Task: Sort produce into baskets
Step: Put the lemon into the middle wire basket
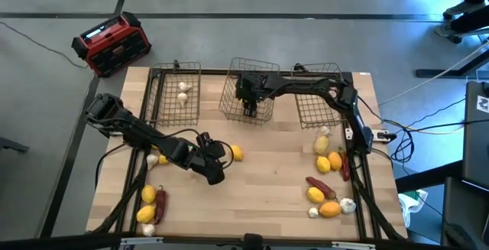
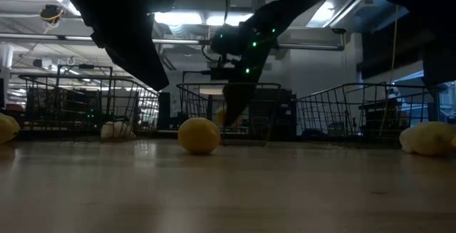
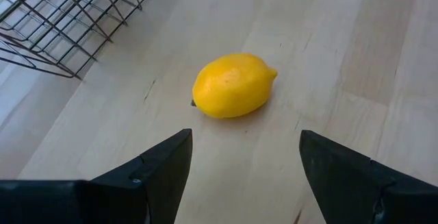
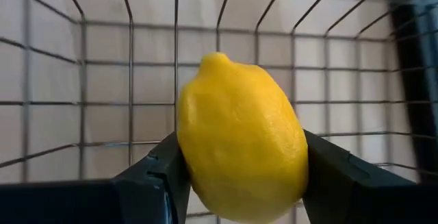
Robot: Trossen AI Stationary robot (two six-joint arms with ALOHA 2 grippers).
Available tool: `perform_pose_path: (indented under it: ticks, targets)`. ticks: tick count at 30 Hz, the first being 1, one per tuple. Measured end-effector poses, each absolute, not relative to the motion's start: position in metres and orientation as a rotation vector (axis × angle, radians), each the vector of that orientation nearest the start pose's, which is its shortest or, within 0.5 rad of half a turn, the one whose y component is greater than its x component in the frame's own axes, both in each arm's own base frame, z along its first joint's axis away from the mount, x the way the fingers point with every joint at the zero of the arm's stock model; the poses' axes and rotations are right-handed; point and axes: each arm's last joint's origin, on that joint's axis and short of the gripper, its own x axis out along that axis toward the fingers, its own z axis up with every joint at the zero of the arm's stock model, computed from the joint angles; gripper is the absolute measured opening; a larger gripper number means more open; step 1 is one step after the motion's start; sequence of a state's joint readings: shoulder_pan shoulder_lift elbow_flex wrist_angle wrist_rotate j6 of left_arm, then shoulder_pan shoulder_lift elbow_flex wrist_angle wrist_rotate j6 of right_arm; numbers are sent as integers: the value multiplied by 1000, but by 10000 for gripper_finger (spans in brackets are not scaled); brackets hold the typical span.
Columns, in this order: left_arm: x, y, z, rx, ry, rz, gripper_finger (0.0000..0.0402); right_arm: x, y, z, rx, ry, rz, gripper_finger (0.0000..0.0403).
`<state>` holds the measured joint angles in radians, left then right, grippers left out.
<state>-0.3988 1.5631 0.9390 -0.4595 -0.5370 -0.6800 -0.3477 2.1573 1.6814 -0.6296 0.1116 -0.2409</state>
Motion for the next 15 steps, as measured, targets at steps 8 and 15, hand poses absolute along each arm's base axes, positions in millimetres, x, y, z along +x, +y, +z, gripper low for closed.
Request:
perform_pose_path:
  ticks: [8, 15]
  targets:
    - [278, -101, 191, -138, 862, 436, 266, 429, -159, 156, -76, 1200, -262, 204]
    - [278, -101, 191, -139, 862, 436, 266, 428, -159, 156, -78, 1206, -259, 241]
